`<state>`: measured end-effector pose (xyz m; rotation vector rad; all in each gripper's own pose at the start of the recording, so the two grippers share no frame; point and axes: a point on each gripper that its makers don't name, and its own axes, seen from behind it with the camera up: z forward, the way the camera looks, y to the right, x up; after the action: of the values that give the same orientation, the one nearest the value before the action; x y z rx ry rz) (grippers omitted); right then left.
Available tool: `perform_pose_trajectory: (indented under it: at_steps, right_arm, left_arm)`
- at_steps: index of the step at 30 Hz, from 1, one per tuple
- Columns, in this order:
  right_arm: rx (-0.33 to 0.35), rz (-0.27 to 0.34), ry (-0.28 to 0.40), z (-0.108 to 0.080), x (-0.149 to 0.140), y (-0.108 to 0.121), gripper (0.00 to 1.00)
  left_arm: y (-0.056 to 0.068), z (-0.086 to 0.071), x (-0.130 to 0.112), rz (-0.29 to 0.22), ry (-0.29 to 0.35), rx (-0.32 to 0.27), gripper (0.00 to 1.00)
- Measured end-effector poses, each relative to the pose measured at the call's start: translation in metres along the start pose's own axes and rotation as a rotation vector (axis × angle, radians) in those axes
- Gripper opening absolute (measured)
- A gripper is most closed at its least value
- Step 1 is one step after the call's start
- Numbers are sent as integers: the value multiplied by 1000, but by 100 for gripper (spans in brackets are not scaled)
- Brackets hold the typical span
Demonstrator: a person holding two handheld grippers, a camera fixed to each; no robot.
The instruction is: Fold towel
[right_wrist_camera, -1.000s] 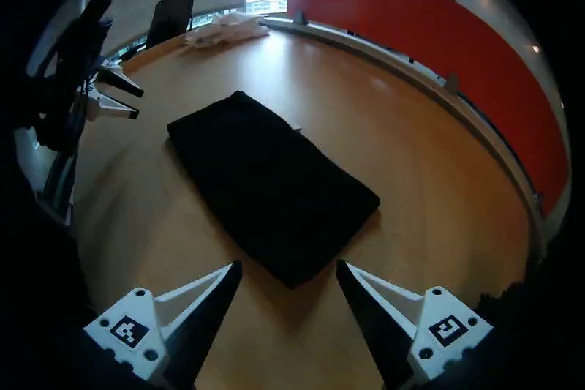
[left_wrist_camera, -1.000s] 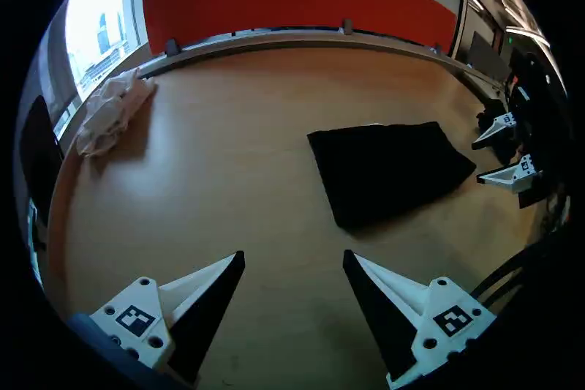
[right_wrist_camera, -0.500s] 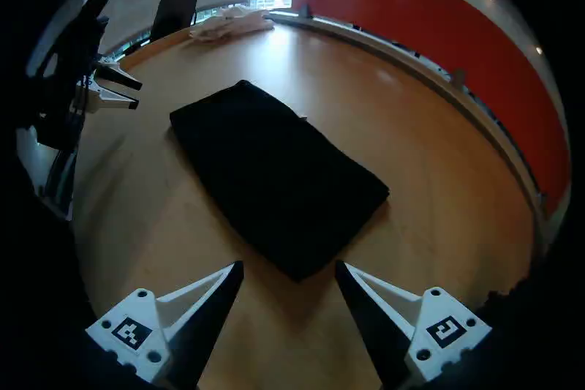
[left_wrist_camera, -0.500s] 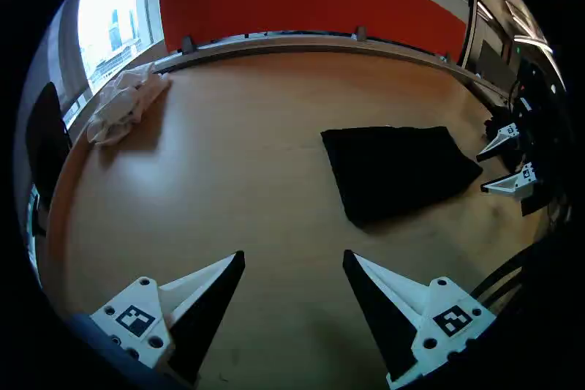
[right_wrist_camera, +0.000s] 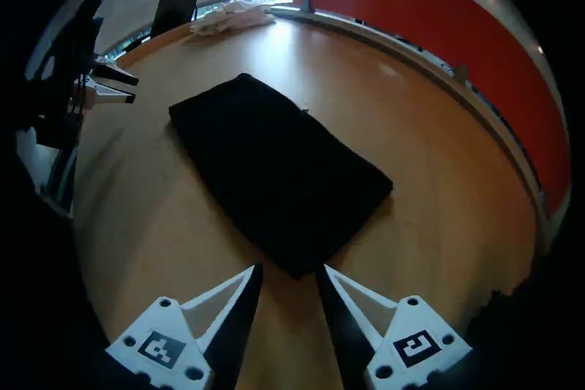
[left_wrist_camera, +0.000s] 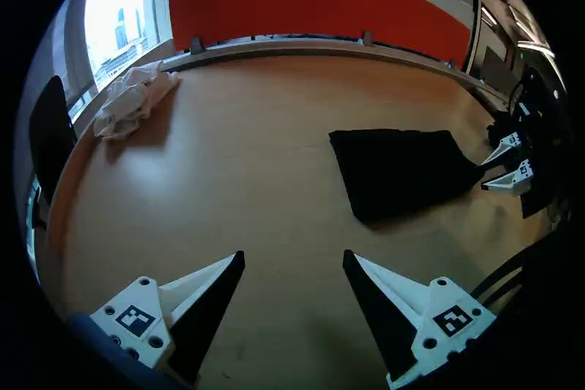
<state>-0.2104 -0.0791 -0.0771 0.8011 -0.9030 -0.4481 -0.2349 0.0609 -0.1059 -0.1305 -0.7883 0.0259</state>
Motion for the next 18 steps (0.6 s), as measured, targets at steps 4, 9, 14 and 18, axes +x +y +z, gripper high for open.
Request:
perform_pose_trajectory:
  at_steps: [4, 9, 14, 18]
  right_arm:
    - [-1, -6, -2, 0, -1, 1, 47]
    - [-7, -6, -10, 0, -3, 3, 32]
    - [-14, 8, -8, -1, -5, 6, 13]
    - [-22, 11, -4, 0, -6, 8, 4]
  left_arm:
    - [0, -2, 0, -9, 7, 3, 100]
    - [0, -3, -1, -11, 11, 4, 100]
    - [-1, -3, -1, -11, 14, 9, 100]
    - [-2, -4, -1, -13, 18, 13, 100]
